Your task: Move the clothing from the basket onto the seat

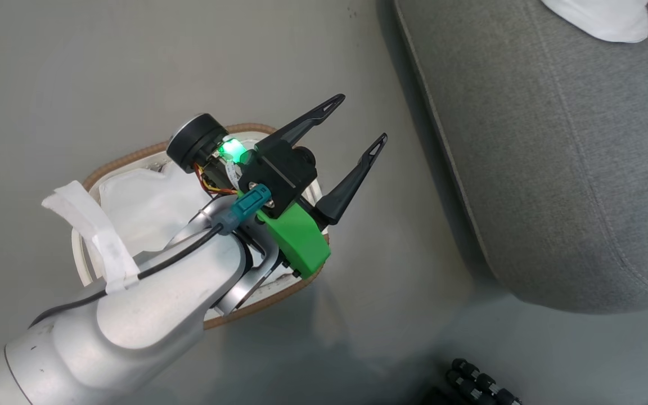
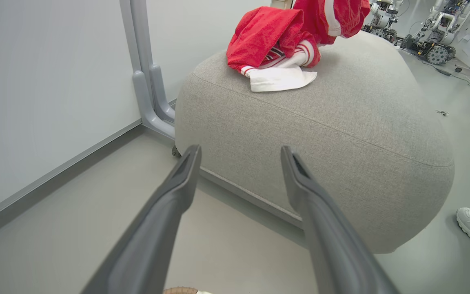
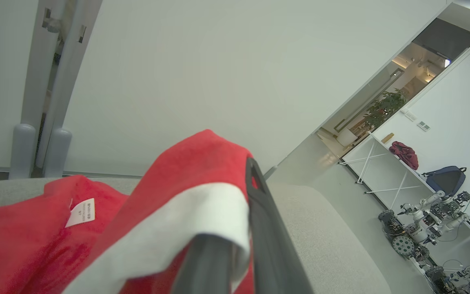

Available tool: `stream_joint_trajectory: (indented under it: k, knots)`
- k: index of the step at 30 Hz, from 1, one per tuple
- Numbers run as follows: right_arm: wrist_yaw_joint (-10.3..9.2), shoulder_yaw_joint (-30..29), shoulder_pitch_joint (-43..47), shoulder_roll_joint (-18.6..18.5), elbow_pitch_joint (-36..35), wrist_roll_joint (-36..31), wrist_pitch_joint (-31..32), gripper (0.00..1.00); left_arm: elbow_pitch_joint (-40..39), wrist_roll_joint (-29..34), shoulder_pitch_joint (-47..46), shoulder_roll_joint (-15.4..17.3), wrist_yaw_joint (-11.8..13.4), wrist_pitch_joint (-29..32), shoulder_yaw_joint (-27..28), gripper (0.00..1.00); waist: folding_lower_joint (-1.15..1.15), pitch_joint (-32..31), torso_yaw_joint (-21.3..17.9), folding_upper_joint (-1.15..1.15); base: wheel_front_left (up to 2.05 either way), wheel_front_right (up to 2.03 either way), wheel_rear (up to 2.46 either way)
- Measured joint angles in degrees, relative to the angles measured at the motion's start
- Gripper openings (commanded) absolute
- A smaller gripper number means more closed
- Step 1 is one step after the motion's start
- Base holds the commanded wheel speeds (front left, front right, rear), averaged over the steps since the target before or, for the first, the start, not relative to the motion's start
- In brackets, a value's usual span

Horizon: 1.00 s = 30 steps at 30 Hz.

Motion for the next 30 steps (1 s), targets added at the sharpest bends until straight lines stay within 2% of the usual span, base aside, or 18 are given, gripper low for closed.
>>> stream_joint_trajectory:
  k: [7, 9, 10, 11, 12, 20, 25, 30]
  knots:
    - [0.0, -3.35, 3.66, 4.32, 6.47, -3.97, -2.22, 0.0, -1.4, 0.67, -0.03, 0.82, 0.93, 0.67, -0.24, 1.0, 0.0, 4.67, 2.5, 0.0, 0.0, 0.0, 0.0]
    - [0.0, -4.03, 3.99, 5.21, 7.48, -4.8, -2.59, 0.4, -1.51, 0.78, -0.03, 0.97, 1.02, 0.8, -0.43, 1.0, 0.0, 5.49, 2.95, 0.0, 0.0, 0.0, 0.0]
    - [0.0, -4.39, 4.05, 5.7, 7.76, -5.27, -2.94, 0.7, -1.58, 0.78, -0.03, 0.98, 1.2, 0.81, -0.47, 1.0, 0.0, 5.85, 3.14, 0.0, 0.0, 0.0, 0.0]
    - [0.0, -4.74, 4.1, 6.13, 7.98, -5.73, -3.04, 0.83, -1.64, 0.78, -0.03, 1.01, 1.24, 0.82, -0.48, 1.0, 0.0, 6.16, 3.26, 0.0, 0.0, 0.0, 0.0]
    - [0.0, -4.95, 4.21, 6.55, 8.1, -6.08, -3.24, 1.0, -1.63, 0.78, -0.03, 1.09, 1.29, 0.82, -0.49, 1.0, 0.0, 6.34, 3.3, 0.0, 0.0, 0.0, 0.0]
    - [0.0, -4.42, 6.5, 10.07, 7.83, -7.51, -3.82, 1.0, -1.04, 0.07, 0.04, 2.05, 1.52, 0.33, 0.0, 1.0, -0.01, 5.16, 1.73, 0.0, 0.0, 0.0, 0.0]
    - [0.0, -2.13, 10.87, 13.25, 3.09, -5.77, -3.85, 1.0, 0.25, -1.04, 1.48, 2.57, 2.18, -1.14, 0.79, 1.0, -0.01, 2.98, 0.14, 0.0, 0.0, 0.0, 0.0]
    - [0.0, -0.44, 15.78, 13.92, 0.44, -3.16, -3.85, 1.0, 2.33, -2.31, 3.35, 2.54, 2.52, -3.52, 1.75, 1.0, -0.01, -0.19, -0.96, 0.0, 0.0, 0.0, 0.0]
